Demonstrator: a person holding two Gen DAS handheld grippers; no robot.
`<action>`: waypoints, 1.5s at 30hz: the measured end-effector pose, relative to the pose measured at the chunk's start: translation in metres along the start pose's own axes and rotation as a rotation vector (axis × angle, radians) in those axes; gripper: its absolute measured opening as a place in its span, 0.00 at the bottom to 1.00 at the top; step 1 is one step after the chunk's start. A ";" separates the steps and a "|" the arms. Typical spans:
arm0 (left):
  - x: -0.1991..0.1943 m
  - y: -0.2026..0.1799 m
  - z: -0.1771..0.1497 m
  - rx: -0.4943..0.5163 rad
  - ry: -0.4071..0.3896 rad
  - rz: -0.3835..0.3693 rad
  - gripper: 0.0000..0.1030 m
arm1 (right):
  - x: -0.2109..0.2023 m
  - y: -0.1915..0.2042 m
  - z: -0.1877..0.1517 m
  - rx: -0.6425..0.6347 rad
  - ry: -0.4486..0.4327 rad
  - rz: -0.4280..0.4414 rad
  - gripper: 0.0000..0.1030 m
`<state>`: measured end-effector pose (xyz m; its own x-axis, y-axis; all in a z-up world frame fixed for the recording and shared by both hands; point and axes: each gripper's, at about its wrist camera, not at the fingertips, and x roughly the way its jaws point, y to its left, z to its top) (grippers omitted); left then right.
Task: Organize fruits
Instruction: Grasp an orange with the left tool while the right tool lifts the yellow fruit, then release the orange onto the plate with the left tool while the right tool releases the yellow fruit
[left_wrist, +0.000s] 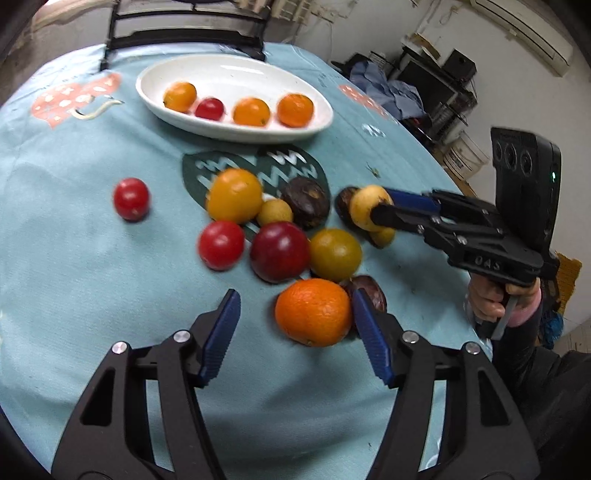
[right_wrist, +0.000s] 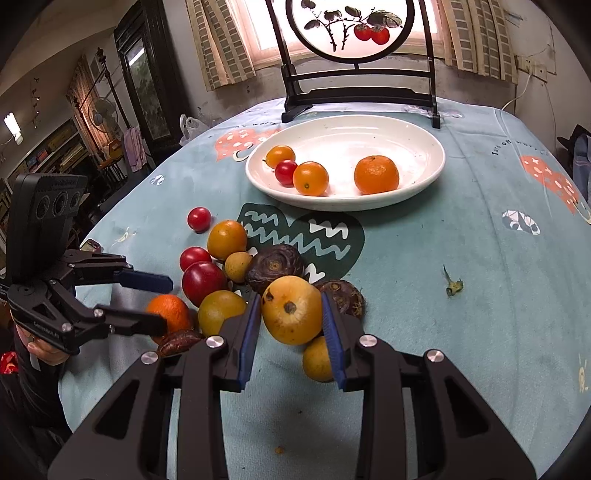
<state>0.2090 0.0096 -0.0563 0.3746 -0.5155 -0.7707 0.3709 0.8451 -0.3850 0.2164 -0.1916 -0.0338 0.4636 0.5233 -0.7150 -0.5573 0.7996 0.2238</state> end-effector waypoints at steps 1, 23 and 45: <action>0.004 -0.003 -0.002 0.014 0.022 -0.010 0.63 | 0.000 0.000 0.000 0.000 0.000 0.000 0.33; -0.025 -0.012 0.030 0.001 -0.180 0.022 0.43 | -0.007 -0.005 0.023 0.038 -0.121 -0.012 0.33; 0.058 0.035 0.202 -0.053 -0.170 0.488 0.44 | 0.086 -0.074 0.136 0.158 -0.145 -0.168 0.33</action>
<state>0.4153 -0.0196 -0.0122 0.6274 -0.0717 -0.7754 0.0771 0.9966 -0.0297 0.3910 -0.1652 -0.0222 0.6409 0.4070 -0.6508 -0.3553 0.9088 0.2185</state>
